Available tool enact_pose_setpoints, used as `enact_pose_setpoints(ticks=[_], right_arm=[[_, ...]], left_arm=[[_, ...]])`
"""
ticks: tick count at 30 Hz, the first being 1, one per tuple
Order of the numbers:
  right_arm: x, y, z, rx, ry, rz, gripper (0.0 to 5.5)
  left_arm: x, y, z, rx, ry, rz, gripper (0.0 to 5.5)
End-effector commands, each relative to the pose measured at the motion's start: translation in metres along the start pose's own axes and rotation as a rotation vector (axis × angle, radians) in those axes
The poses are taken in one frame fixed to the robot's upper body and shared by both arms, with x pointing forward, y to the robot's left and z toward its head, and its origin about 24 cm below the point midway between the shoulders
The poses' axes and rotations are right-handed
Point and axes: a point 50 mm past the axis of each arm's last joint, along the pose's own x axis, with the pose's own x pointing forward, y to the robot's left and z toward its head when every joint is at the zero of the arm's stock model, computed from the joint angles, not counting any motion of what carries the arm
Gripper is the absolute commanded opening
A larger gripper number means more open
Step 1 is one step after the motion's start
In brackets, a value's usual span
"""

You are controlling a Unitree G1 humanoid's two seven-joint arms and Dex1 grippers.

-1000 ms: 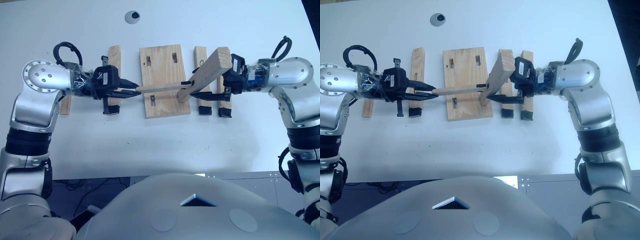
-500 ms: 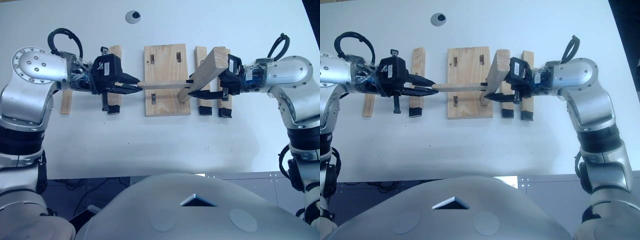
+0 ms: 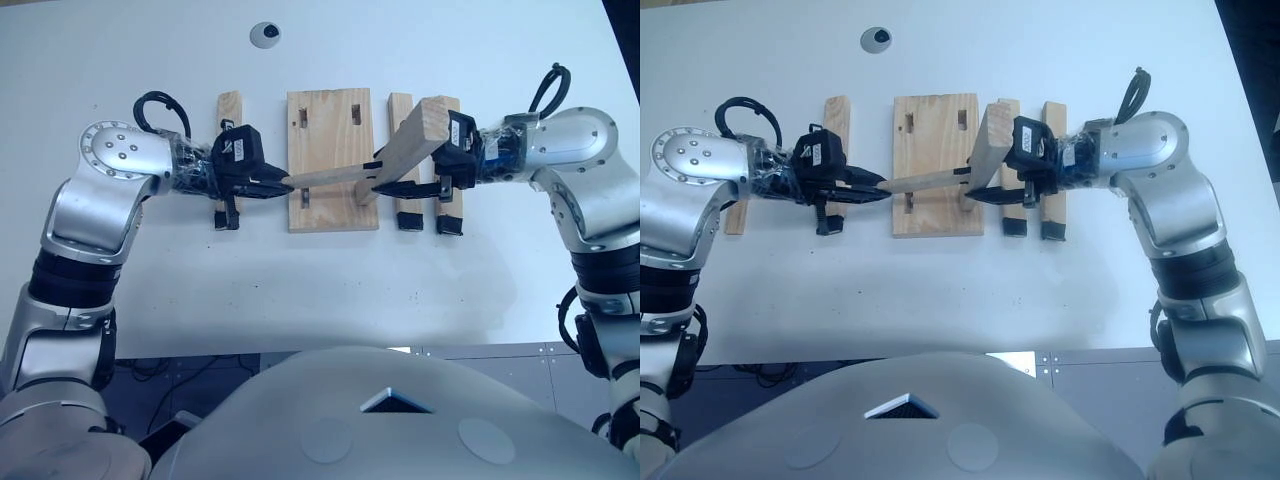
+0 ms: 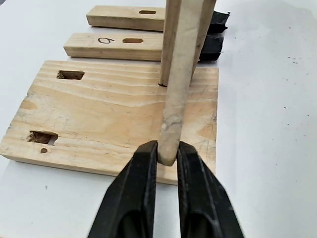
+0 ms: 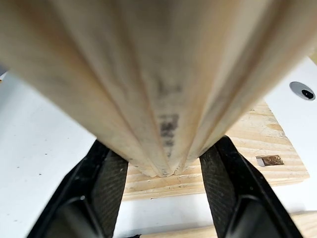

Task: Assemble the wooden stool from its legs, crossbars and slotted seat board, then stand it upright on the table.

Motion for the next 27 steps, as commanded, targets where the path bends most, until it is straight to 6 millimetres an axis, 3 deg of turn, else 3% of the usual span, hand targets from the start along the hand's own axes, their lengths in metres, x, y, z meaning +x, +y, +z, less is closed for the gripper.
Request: enact_pose_setpoints(ticks=[1,7,18,27], right_arm=[[0.042,0.019,-0.013,-0.007,0.069,0.123,2.06],[0.04,0.016,-0.024,-0.005,0.139,0.094,2.06],[0.043,0.021,-0.03,-0.009,0.161,0.101,2.06],[0.048,0.023,-0.021,0.006,0.08,0.108,2.06]], left_arm=[[0.002,-0.006,0.067,0.212,-0.272,-0.053,0.37],[-0.013,-0.005,0.071,0.239,-0.237,-0.037,0.38],[-0.018,-0.005,0.094,0.287,-0.282,-0.045,0.38],[-0.009,-0.009,0.085,0.254,-0.275,-0.071,0.38]])
